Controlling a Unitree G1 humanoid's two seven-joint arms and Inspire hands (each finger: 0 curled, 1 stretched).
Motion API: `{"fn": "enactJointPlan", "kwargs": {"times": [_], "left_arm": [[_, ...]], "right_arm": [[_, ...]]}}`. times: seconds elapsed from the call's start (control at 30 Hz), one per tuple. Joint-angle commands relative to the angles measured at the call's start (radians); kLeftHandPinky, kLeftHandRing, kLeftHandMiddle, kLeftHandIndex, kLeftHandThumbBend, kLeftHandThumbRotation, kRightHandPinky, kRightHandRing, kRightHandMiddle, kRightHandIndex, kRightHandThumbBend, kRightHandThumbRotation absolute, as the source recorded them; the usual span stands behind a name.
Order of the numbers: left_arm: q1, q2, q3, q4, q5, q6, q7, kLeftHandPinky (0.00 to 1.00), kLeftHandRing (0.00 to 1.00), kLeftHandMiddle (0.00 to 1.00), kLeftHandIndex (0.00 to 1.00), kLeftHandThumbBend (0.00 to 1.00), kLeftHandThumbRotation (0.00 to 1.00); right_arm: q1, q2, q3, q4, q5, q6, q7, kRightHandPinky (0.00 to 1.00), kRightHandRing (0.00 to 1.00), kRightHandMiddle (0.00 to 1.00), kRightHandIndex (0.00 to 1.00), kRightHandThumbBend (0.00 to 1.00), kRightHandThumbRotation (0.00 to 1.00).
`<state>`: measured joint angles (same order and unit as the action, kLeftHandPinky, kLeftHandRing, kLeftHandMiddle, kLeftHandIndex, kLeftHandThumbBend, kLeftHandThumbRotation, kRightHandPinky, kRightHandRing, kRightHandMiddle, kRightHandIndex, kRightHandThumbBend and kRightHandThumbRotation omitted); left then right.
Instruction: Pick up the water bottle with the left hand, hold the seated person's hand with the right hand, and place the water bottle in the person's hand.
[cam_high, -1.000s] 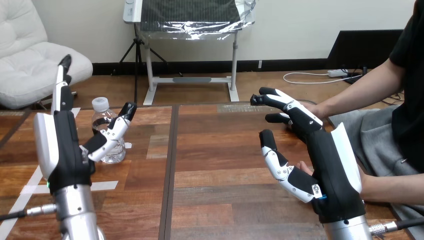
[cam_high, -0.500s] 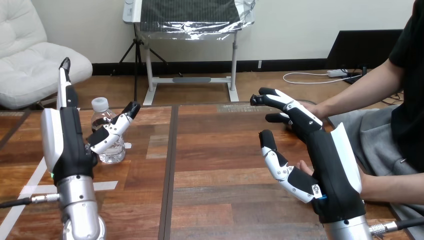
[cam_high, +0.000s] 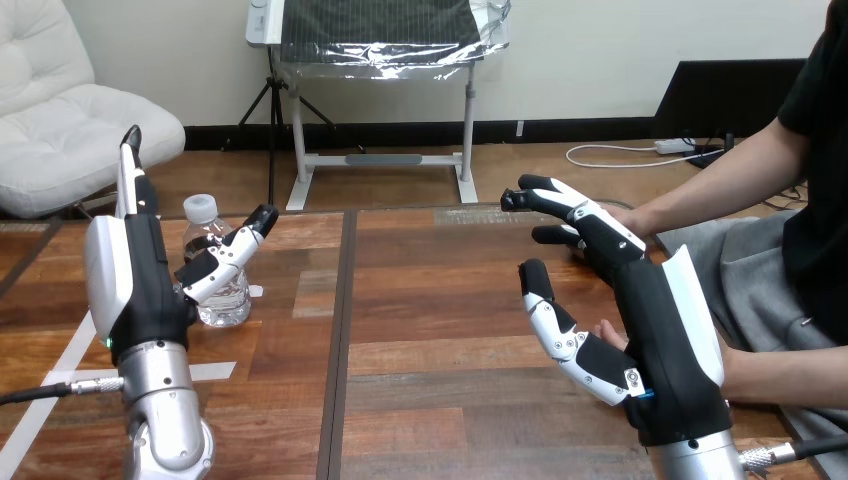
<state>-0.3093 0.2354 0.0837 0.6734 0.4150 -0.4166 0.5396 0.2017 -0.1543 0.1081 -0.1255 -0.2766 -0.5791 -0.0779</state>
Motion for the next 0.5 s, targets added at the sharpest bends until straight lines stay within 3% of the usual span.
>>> {"fn": "enactJointPlan", "kwargs": {"times": [0.0,0.47], "left_arm": [[-0.116,0.042,-0.024,0.05,0.022,0.002,0.019,0.83,0.93,0.98,1.0,0.88,0.45],[-0.193,0.067,-0.044,0.149,0.02,0.026,0.023,0.86,0.94,0.98,1.0,0.88,0.44]], "right_arm": [[-0.068,0.008,-0.014,-0.001,0.01,-0.009,-0.002,0.74,0.84,0.85,0.73,0.16,0.0],[-0.081,-0.001,-0.016,0.008,0.012,-0.013,0.006,0.75,0.84,0.85,0.73,0.16,0.0]]}}
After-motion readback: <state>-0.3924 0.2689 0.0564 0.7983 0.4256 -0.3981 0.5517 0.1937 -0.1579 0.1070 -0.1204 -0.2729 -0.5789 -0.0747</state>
